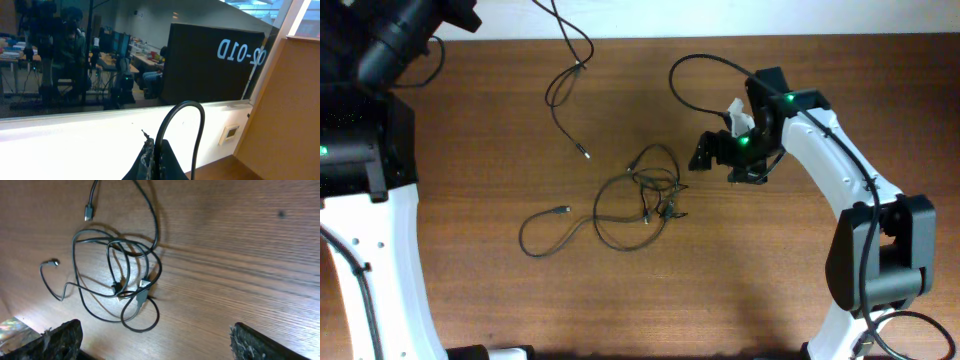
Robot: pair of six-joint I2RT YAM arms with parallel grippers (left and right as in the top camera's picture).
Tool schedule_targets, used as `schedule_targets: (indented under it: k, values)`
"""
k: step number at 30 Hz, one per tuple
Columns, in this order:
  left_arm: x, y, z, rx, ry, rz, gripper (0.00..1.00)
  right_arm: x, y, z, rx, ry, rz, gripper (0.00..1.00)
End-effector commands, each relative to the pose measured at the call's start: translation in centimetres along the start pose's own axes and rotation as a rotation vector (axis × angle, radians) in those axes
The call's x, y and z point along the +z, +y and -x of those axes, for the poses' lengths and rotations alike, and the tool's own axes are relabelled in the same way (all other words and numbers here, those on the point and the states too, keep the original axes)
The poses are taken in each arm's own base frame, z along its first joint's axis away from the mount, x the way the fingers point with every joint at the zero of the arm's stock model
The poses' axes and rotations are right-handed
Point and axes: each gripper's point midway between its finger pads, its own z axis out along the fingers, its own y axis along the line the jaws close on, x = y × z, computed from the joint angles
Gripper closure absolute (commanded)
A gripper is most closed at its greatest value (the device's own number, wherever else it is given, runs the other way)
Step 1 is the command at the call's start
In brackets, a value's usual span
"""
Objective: Untangle cables
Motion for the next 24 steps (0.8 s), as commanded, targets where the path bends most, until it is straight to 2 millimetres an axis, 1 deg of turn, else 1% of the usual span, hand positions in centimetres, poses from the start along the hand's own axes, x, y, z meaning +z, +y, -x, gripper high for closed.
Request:
schedule_targets:
  k: [1,2,6,8,9,10,13,15,17,18,20,21,22,24]
  values:
    - [0.6,1.0,-0.6,-0.024,0.008,0.024,1.00,-1.5,0.0,0.5,-0.017,-0.039,0.009,0.04]
    - [0.8,1.3,-0.7,-0.026,0.008,0.035,1.00,-1.6,0.0,0.5,-0.015,-0.040,0.009,0.04]
    - [1.0,1.4,-0.6,-0.039,-0.003,0.032,1.00,-1.6,0.0,0.5,-0.016,-0.040,0.009,0.03]
    - [1.4,1.5,-0.6,-0.051,-0.009,0.026,1.00,-1.6,0.0,0.5,-0.016,-0.040,0.009,0.03]
    - [1.9,1.6,-0.8,-0.053,-0.011,0.026,1.00,-1.6,0.0,0.5,-0.016,-0.040,0.009,0.03]
    - [2.2,2.2,-1.0,-0.056,-0.014,0.045,1.00,-1.6,0.0,0.5,-0.016,-0.040,0.009,0.03]
    - [3.4,4.8,-1.8,-0.068,-0.025,0.129,1.00,-1.6,0.0,0.5,-0.016,-0.040,0.009,0.02]
    - [4.5,6.8,-2.1,-0.060,-0.053,0.175,1.00,-1.6,0.0,0.5,-0.014,-0.037,0.008,0.02]
    - [5.8,8.3,-2.3,-0.044,-0.087,0.189,1.00,-1.6,0.0,0.4,-0.013,-0.035,0.008,0.02]
    - [6.6,9.4,-2.8,-0.038,-0.101,0.200,1.00,-1.6,-0.1,0.4,-0.012,-0.033,0.007,0.02]
    - [7.7,10.9,-3.8,-0.040,-0.106,0.221,0.98,-1.6,-0.1,0.3,-0.011,-0.031,0.007,0.02]
    - [8.3,12.1,-4.7,-0.047,-0.100,0.242,0.98,-1.6,-0.1,0.3,-0.010,-0.031,0.007,0.02]
    - [9.2,14.2,-6.5,-0.064,-0.083,0.295,0.98,-1.6,-0.1,0.2,-0.009,-0.028,0.005,0.02]
    - [9.8,16.0,-8.2,-0.079,-0.065,0.345,0.99,-1.5,-0.2,0.1,-0.005,-0.024,-0.001,0.02]
